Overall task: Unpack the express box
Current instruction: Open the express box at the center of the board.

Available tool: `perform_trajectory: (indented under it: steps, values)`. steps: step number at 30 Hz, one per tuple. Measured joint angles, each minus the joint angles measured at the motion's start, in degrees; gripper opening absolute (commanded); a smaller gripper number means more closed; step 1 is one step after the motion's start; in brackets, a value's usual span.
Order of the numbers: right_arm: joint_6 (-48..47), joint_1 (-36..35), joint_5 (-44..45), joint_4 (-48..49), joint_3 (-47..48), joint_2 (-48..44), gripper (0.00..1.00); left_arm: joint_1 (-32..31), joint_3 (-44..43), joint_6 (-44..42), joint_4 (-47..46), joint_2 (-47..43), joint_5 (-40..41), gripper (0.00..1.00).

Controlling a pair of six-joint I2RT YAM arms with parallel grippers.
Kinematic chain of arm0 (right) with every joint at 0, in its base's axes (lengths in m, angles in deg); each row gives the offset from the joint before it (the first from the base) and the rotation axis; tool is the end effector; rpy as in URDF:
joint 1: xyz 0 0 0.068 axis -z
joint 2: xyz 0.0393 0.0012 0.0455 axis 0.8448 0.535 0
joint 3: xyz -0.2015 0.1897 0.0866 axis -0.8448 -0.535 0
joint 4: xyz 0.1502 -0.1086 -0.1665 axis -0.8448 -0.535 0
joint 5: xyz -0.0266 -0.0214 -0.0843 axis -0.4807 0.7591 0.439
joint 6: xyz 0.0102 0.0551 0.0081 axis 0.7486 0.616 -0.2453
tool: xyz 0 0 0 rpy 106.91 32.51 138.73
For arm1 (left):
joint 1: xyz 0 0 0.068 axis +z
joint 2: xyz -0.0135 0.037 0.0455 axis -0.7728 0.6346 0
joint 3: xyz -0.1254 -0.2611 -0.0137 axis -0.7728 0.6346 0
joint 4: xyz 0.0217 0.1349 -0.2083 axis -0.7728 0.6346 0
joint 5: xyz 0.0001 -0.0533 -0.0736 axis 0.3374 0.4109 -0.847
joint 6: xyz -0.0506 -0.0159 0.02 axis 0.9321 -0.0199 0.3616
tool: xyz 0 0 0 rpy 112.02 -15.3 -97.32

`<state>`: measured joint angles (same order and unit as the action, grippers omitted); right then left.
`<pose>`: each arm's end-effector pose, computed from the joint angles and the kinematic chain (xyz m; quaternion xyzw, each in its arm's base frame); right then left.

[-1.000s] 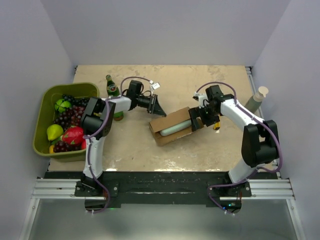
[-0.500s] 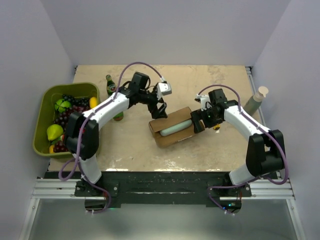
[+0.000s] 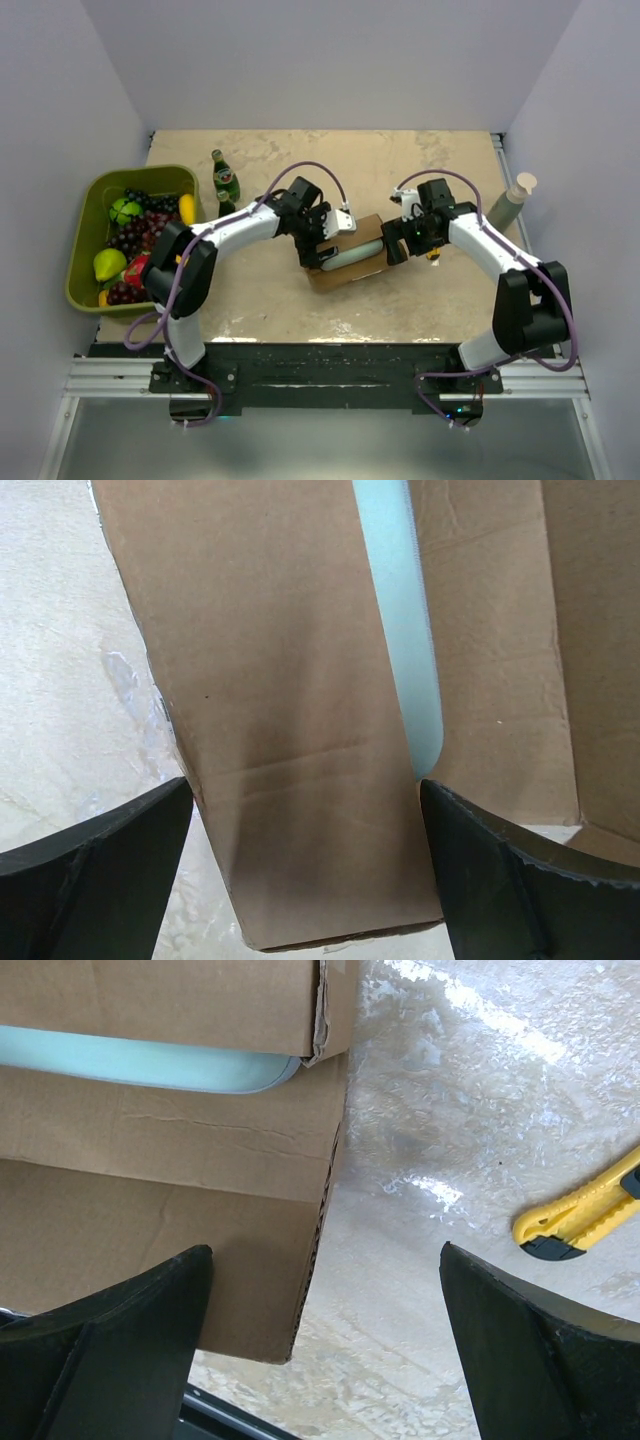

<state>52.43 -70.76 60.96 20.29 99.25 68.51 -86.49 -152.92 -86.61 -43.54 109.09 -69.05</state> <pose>0.2735 0.0730 0.2375 -0.2034 0.9486 0.1213 0.2099 0.3016 -0.2364 0.2189 0.6077 0.7310 -0.1797 0.2528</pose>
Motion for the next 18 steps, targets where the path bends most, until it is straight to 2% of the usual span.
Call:
perform_trajectory:
  steps: [5,8,11,12,14,15,16,18]
  values:
    - [-0.31,-0.02,0.02,0.35,-0.02,-1.33,0.99,-0.7,-0.7,0.52,0.28,0.72,2.84,0.97]
    - [-1.97,-0.24,0.07,0.48,-0.02,-1.86,0.99,-0.46,-1.81,2.08,0.46,2.03,2.97,0.9]
    - [-4.63,-1.7,0.11,0.61,-0.37,-2.34,0.99,0.17,-3.58,4.42,1.16,3.32,2.89,0.79]
    - [-5.68,-2.91,0.22,0.76,-0.74,-2.67,0.99,0.66,-4.37,5.77,1.38,3.85,2.32,0.74]
    - [-7.93,-6.4,0.81,1.25,-2.14,-3.96,0.99,2.1,-6.14,7.65,1.73,5.14,0.31,0.72]
    - [-8.81,-8.17,1.2,1.57,-2.93,-4.72,0.99,2.97,-6.93,8.48,1.73,5.68,-0.92,0.64]
    - [-10.1,-10.91,2.12,2.6,-4.57,-6.14,0.99,3.76,-7.5,9.11,1.64,6.12,-1.79,0.6]
    - [-12.04,-14.27,3.87,3.82,-7.02,-8.35,0.99,5.49,-8.09,10.47,1.68,6.69,-3.98,0.59]
